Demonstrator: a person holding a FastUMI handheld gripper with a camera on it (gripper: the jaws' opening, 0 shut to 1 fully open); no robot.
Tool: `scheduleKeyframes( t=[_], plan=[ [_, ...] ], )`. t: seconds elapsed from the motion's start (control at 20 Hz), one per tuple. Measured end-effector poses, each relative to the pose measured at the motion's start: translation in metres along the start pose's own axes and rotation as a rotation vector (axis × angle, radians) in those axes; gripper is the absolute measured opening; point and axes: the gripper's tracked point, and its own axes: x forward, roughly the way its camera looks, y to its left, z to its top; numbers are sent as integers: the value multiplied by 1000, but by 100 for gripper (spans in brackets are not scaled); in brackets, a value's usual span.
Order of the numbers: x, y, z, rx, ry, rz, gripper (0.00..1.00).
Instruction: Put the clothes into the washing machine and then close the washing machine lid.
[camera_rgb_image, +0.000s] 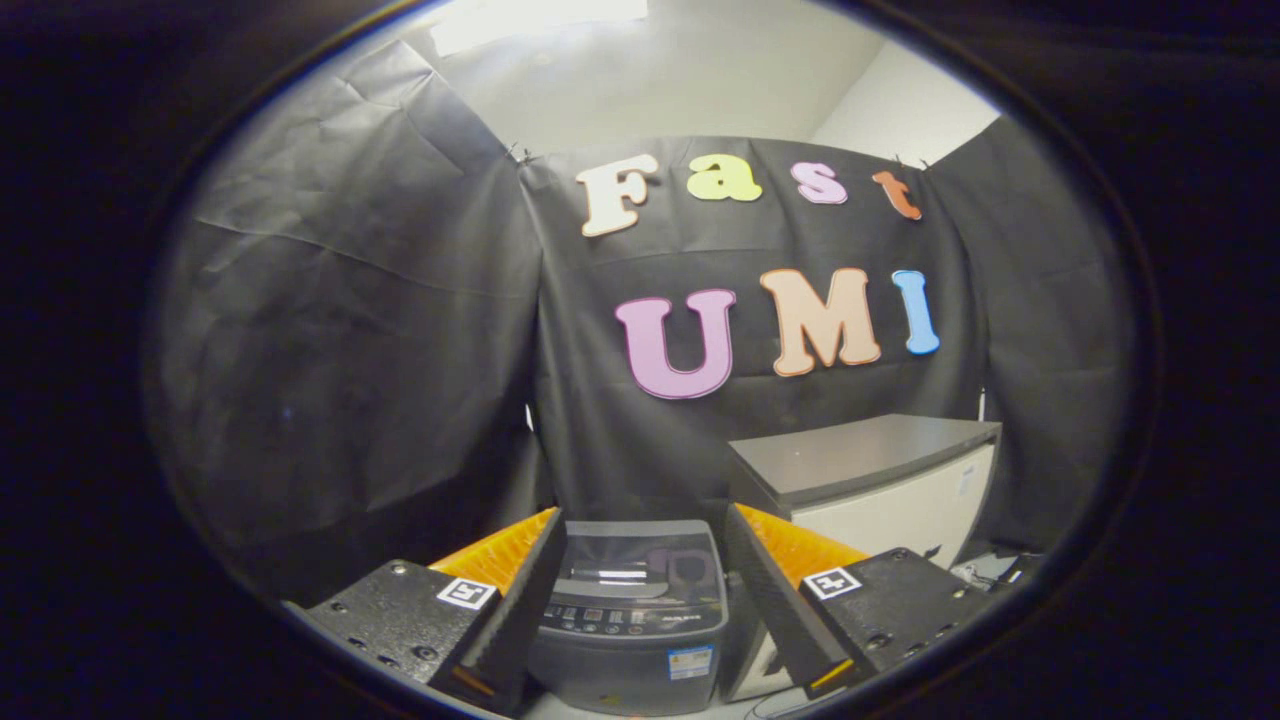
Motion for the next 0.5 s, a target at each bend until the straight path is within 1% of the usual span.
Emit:
scheduleKeyframes(
  t=[0.15,0.3,0.5],
  plan=[
    [-29,-13,8,-3,-28,1,96],
    [-52,-36,7,-28,-34,-38,96],
    [-64,-49,-1,-34,-15,-55,96]
  ],
)
